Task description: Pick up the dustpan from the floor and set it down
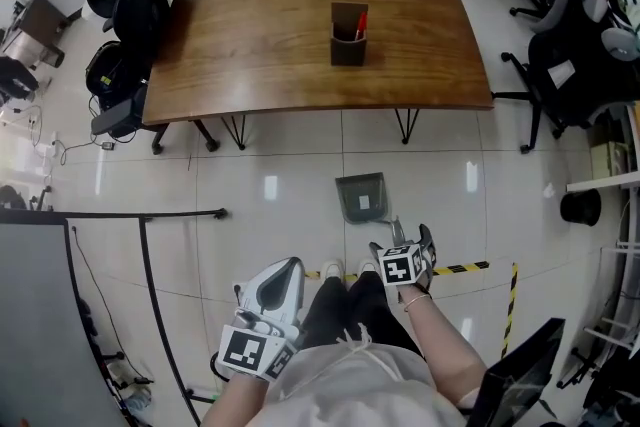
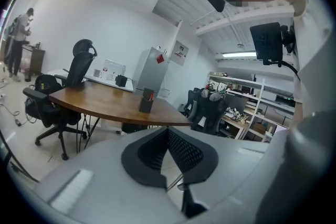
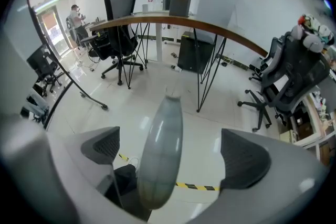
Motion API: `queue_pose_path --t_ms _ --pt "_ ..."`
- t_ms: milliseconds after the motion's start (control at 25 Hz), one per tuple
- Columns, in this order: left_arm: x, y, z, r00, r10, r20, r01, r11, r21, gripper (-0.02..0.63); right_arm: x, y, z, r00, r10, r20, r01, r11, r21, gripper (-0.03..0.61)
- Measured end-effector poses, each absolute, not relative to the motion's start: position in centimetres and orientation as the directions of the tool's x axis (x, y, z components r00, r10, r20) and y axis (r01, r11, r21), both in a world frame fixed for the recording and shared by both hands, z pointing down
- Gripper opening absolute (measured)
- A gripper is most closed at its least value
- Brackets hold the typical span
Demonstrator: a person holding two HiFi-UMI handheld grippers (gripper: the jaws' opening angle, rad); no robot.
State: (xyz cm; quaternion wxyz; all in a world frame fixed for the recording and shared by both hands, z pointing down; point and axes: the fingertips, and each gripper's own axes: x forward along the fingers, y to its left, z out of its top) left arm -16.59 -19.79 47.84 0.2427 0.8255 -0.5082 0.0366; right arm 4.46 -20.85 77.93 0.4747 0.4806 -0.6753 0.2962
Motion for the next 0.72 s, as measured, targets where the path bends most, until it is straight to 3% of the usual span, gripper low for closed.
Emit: queue_pose_path --t_ms 80,120,160,200,240,280,560,720 --pt "-16.5 -19.7 47.4 0.496 -0.819 0.29 -0.848 -0.383 0.367 0.014 4.4 -20.4 75.5 -0.116 -0.387 0.915 -0.94 0.341 0.025 0.582" --pt "-16.4 -19.5 47.2 0.505 -0.816 0.282 -0.842 -0.393 0.368 0.014 4.5 -20.1 73.9 -0.118 -0.407 0.906 -0.945 0.325 0.023 0.552" --pt "-16.3 -19.4 47.0 0.514 -0.813 0.274 -0.836 -0.404 0.371 0.014 4.9 -19.8 72.0 -0.1 -0.447 0.889 -0.95 0.307 0.048 0.457" --pt "-16.1 -19.2 46.7 0.524 -0.81 0.264 -0.83 -0.416 0.373 0.014 5.6 -19.6 69.8 -0.064 -0.51 0.858 -0.952 0.289 0.102 0.279" --pt "-15.7 -19.0 46.3 0.534 -0.807 0.253 -0.823 -0.428 0.373 0.014 6.3 -19.5 67.5 -0.03 -0.58 0.814 -0.946 0.279 0.163 0.055" --pt "-15.4 -18.8 45.8 0.543 -0.805 0.24 -0.817 -0.441 0.371 0.014 6.7 -19.4 65.5 -0.023 -0.637 0.77 -0.938 0.281 0.204 0.016" --pt "-13.4 -14.7 41.6 0.525 -0.839 0.143 -0.829 -0.466 0.31 0.014 7.6 -15.6 53.5 -0.132 -0.795 0.592 -0.926 0.311 0.212 0.002" --pt "-11.3 -10.1 38.6 0.485 -0.87 0.088 -0.852 -0.448 0.272 0.014 8.0 -11.5 44.5 -0.258 -0.883 0.393 -0.912 0.356 0.203 0.002"
